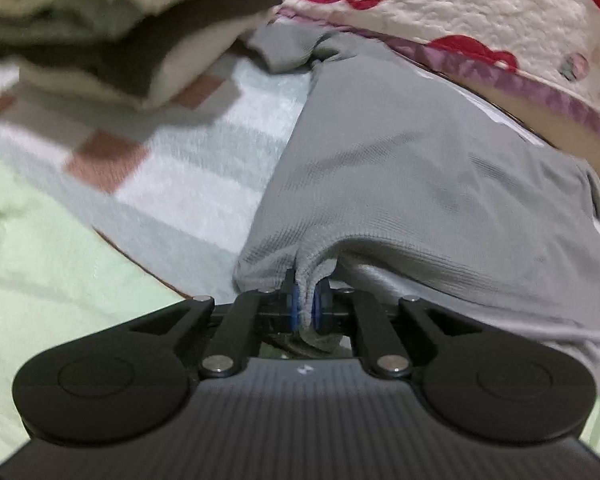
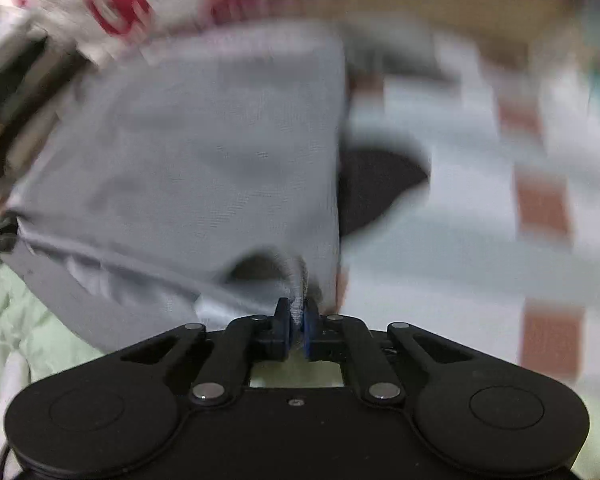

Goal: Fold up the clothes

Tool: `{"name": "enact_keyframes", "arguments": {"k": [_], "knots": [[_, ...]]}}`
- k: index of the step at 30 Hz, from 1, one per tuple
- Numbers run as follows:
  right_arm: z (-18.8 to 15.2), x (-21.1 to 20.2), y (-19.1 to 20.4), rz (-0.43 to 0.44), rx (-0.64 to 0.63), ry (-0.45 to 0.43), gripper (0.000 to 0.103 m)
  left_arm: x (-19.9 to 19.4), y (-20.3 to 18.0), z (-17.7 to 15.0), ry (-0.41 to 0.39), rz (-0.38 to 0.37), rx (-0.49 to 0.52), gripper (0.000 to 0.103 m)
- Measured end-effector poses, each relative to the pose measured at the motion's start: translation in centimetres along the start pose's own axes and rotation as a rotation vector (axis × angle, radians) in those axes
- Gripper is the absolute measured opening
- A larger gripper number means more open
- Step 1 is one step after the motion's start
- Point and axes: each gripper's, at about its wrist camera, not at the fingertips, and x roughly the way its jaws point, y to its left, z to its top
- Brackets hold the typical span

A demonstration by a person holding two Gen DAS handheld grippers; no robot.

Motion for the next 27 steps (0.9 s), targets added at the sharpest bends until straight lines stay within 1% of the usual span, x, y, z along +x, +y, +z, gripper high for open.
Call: {"name": "enact_keyframes", "arguments": {"k": [2,3,5,6,7,8,10,12,14,16,19,22,24,26,27], "knots": [[1.0,-5.0,1.1,0.002,-0.063,-0.150,0.006,-4.7,0.9,1.3,-0.086,-0.016,-0.022,0.006],[1.3,-8.2,1.1,0.024,-0.052,-0.211,0.004,-7.3,1.5,2.0,-0.132,-0.024,-0.040,0.006],[1.1,-13.4,0.6,0.079,-0.012,-0.283,0.004,-11.3,2.2,2.5,-0.203,-0.020,-0.041,0.006],[0.7,-15.1,0.4,0.094,0.002,-0.305,0.004,-13.1,2.5,2.6,-0.235,-0.016,-0.037,0.006],[-0.1,-15.6,0.3,0.090,0.007,-0.306,0.004,-14.1,2.6,2.3,-0.245,-0.011,-0.037,0.006],[-1.0,-15.7,0.3,0.082,0.014,-0.306,0.004,-14.4,2.6,1.8,-0.237,-0.008,-0.042,0.006],[-2.8,-14.9,0.1,0.051,0.038,-0.305,0.004,-14.5,2.5,0.8,-0.223,-0.018,-0.065,0.006],[-4.4,-14.5,-0.1,0.030,0.065,-0.312,0.004,-14.8,2.1,-0.1,-0.224,-0.011,-0.062,0.006],[-5.3,-16.1,-0.6,0.041,0.091,-0.349,0.004,-15.7,1.6,-0.7,-0.236,0.004,-0.026,0.006],[-5.9,-17.8,-0.2,0.035,0.058,-0.359,0.004,-16.3,1.9,-1.5,-0.219,0.014,-0.027,0.006],[-7.5,-18.1,0.5,0.045,0.038,-0.315,0.004,-15.4,3.6,-2.9,-0.141,0.023,-0.101,0.006],[-9.3,-16.7,0.7,0.043,0.035,-0.258,0.004,-14.2,4.4,-4.1,-0.083,0.021,-0.135,0.006],[-9.8,-16.4,0.6,0.037,0.044,-0.248,0.004,-14.2,4.3,-4.4,-0.080,0.019,-0.119,0.006],[-9.5,-16.8,0.6,0.047,0.057,-0.261,0.004,-14.8,4.0,-4.3,-0.090,0.013,-0.104,0.006],[-9.3,-17.3,0.9,0.043,0.043,-0.271,0.004,-15.0,3.9,-4.1,-0.090,0.013,-0.094,0.006]]}}
